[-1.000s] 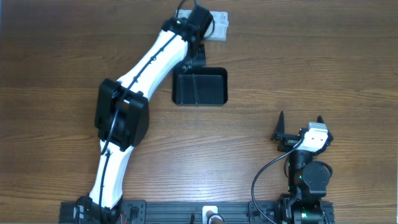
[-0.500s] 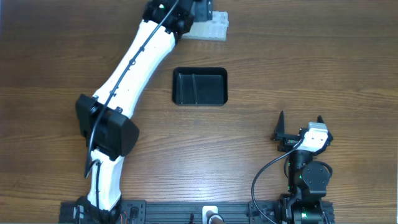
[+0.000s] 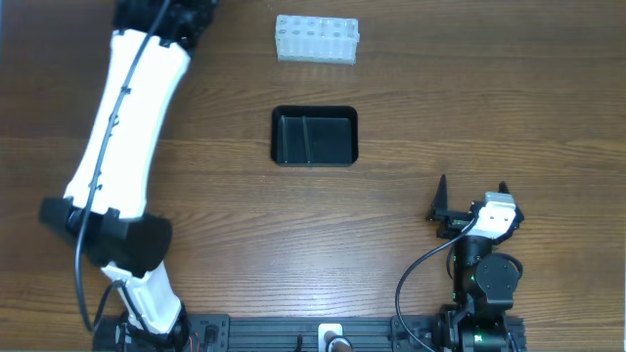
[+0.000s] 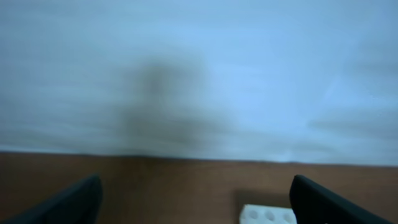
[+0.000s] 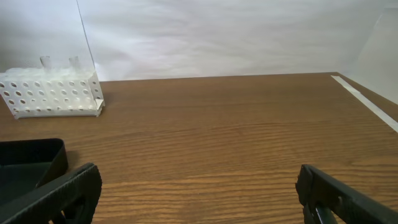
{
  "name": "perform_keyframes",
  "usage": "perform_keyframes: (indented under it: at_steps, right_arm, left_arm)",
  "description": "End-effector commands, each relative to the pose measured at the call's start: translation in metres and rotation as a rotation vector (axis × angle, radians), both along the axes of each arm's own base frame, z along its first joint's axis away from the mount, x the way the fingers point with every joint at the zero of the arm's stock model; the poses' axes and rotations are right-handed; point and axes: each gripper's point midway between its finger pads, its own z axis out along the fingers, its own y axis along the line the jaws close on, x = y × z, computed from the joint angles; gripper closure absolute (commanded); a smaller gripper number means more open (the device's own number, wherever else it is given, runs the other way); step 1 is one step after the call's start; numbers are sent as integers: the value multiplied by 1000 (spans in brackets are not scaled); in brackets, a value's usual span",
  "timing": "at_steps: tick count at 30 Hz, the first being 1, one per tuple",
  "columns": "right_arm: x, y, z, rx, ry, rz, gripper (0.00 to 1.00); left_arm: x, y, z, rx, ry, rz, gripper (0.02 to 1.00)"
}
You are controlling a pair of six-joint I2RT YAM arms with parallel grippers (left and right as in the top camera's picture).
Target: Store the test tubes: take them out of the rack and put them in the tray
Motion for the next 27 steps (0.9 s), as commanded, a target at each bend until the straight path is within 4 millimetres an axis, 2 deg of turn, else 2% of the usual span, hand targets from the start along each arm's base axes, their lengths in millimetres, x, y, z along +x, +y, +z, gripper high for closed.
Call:
perform_keyframes:
  at_steps: [1,8,10,15,18,19,21,27]
  right_arm:
    - [-1,-3,-2,-4,-2,-15,9]
    - [-1,-3,-2,-4,-2,-15,9]
    - [-1,-3,-2,-4,-3,-15,7]
    - [-1,-3,-2,-4,-3,-15,7]
    - [-1,-3,-2,-4,-3,-15,9]
    - [-1,-3,-2,-4,-3,-15,9]
    - [-1,-3,-2,-4,-2,-15,7]
    - [-1,-3,-2,-4,-3,-15,7]
  left_arm:
    - [-18,22,44,61,-80,-24,42]
    - [-36,61,68,8,-182,-59,31]
    - [-48,70,69,15,-215,-79,27]
    - [-94,82,59,37,-296,-74,20]
    - [-131,85,46,52,-339,-78,18]
    - [-150,88,37,52,-353,-75,18]
    - [-176,93,22,48,-371,-86,18]
    - [-236,109,-30,48,-396,-84,20]
